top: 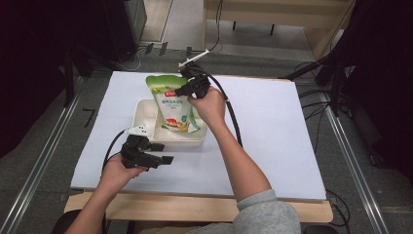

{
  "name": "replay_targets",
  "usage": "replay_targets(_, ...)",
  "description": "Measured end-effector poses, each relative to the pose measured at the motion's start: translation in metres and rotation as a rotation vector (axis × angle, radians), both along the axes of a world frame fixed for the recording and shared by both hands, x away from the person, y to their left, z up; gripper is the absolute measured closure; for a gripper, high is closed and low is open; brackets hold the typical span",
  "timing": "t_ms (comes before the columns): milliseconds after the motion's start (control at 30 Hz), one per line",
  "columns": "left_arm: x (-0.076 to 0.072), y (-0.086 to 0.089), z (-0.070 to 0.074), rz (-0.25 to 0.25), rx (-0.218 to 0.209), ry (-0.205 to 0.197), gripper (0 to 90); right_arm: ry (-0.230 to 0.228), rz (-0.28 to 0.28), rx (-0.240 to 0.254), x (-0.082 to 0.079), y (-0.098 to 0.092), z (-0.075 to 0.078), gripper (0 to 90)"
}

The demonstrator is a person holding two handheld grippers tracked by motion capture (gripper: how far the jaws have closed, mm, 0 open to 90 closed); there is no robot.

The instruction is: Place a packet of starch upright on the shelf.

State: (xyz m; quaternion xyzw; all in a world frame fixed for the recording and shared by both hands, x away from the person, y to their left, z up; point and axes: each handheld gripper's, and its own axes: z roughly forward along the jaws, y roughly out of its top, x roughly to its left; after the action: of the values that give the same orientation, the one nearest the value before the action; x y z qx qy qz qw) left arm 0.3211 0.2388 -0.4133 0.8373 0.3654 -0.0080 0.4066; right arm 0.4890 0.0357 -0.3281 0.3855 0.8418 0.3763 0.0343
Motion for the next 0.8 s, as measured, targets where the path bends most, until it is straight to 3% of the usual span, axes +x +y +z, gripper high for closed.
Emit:
replay_targets(167, 0.000, -0.001, 0.000, -0.007, 0.010, 0.000, 30.8, 0.013, -0.028, 0.021, 0.003, -0.013, -0.006, 79.0)
replay_targets(400, 0.000, 0.000, 0.000, 0.004, 0.002, 0.001, 30.8, -0.006, -0.054, 0.022, 0.006, -0.030, -0.017, 70.5)
replay_targets(433, 0.000, 0.000, 0.000, -0.001, 0.006, 0.002, 30.8, -0.003, -0.056, 0.046, 0.006, -0.035, -0.018, 69.4)
replay_targets(800, 0.001, 0.005, 0.000, 0.010, -0.010, 0.002, 30.7, -0.004, -0.051, 0.056, 0.002, -0.048, -0.015, 53.3)
